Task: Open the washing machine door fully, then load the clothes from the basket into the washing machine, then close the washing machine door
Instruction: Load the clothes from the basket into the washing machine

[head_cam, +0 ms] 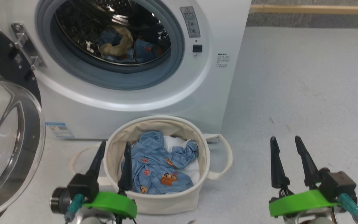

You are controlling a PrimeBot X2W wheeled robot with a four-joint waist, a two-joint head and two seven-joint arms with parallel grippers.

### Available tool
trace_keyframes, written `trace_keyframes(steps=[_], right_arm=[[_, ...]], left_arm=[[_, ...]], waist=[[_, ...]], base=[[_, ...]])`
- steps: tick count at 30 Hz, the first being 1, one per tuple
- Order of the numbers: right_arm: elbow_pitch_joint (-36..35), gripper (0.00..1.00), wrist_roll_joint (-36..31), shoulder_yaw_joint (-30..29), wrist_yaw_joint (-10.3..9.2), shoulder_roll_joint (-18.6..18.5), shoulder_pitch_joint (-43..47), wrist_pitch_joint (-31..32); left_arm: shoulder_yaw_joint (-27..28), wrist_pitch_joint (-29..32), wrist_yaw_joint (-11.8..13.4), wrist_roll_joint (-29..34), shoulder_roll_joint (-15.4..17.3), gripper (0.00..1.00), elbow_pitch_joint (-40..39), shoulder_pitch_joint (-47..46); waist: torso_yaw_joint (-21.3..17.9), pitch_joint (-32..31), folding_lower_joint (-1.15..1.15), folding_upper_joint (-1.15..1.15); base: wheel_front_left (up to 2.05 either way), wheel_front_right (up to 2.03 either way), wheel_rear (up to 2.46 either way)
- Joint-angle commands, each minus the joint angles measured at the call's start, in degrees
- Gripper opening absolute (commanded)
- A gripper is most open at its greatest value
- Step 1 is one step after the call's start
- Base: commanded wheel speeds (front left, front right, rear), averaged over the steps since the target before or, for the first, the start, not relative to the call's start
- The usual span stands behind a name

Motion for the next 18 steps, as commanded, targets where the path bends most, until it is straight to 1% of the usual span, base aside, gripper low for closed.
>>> trace_keyframes(steps=[1, 3, 9, 15, 18], right_arm=[[-1.42, 1.00, 0.04, 1.01, 0.01, -0.15, -0.16, -0.26], [-1.10, 1.00, -0.15, 0.72, 0.01, -0.15, 0.42, -0.26], [0.22, 1.00, -0.07, 0.04, 0.01, -0.15, 1.45, -0.26], [0.34, 1.00, -0.36, 0.43, 0.01, -0.15, 1.44, -0.26], [0.64, 1.00, -0.07, 0.46, 0.01, -0.15, 1.57, -0.26]], left_arm=[[1.10, -0.26, 0.04, 0.71, 0.88, 1.00, -2.15, -0.54], [0.56, -0.26, 0.24, 1.30, 0.88, 1.00, -2.32, 0.17], [-0.76, -0.26, 0.93, 0.41, 0.87, 1.00, -2.07, 1.40], [-0.94, -0.26, 1.56, 0.32, 0.87, 1.00, -1.90, 1.58], [-0.46, -0.26, 2.42, -0.08, 0.87, 1.00, -0.89, 1.50]], waist=[[-0.23, -1.21, 0.01, -0.01], [-0.36, -1.78, 0.01, -0.01], [-0.48, -3.00, 0.01, -0.01], [-0.51, -2.61, 0.01, -0.01], [-0.39, -2.22, 0.01, -0.01]], base=[[0.00, 0.00, 0.00], [0.00, 0.00, 0.00], [0.00, 0.00, 0.00], [0.00, 0.00, 0.00], [0.00, 0.00, 0.00]])
